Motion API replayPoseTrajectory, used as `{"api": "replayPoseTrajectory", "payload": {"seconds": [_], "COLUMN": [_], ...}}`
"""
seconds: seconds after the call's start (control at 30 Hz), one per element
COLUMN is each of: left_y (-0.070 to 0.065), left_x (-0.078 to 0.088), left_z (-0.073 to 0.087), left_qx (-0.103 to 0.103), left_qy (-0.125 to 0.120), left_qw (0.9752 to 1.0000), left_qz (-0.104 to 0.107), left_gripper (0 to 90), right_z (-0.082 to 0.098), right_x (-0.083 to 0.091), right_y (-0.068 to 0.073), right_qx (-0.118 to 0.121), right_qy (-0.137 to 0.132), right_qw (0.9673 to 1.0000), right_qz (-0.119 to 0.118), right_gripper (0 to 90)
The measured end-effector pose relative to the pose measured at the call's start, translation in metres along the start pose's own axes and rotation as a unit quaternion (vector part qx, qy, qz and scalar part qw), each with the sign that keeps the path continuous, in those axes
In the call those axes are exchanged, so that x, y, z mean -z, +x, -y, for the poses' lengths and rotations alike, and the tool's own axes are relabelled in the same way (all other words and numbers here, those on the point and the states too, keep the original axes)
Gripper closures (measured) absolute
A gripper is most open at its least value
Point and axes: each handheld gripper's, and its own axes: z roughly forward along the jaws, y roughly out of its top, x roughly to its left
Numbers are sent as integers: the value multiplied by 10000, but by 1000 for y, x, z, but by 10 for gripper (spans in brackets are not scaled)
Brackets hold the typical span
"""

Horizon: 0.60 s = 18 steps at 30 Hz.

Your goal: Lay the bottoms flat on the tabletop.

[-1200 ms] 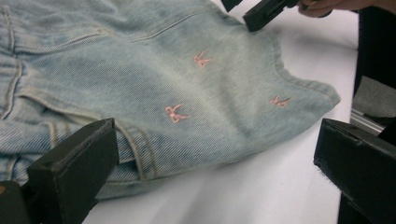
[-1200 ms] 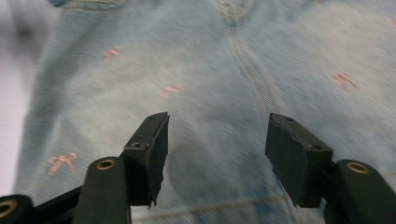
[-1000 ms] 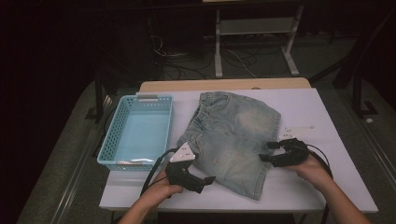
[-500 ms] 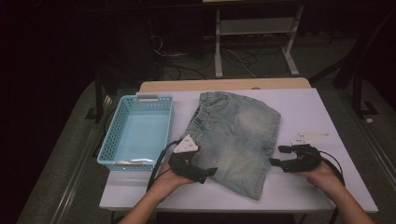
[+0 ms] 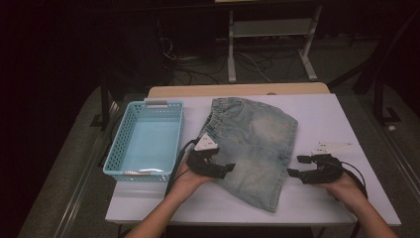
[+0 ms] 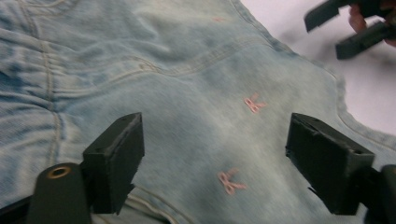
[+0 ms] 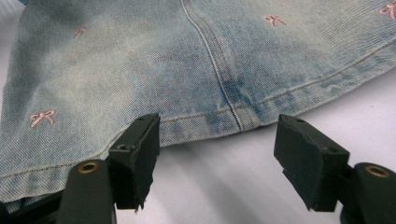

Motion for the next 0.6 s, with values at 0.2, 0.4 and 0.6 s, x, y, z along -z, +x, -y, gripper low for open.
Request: {"api": "replayPoseTrajectory", "payload": {"seconds": [0.2,0.4,0.6], "left_y": [13,22,32], "left_x": [-5,-13,-20], "left_z": [-11,-22,-33], "left_qx": [57,22,77], "left_qy": [-20,-41,-67], "left_qw": [9997,9988,9970], "left_qz": [-255,-496,-766], "left_gripper": [219,217,193], "right_z": [0,0,-1], "right_x": [0,0,1], "right_y": [0,-1,-1], "right_qx": [0,5,0], "right_qy": [1,-20,-28], "right_qw": [10000,10000,10000], "right_qz": [4,14,15], "right_gripper": [308,307,307]}}
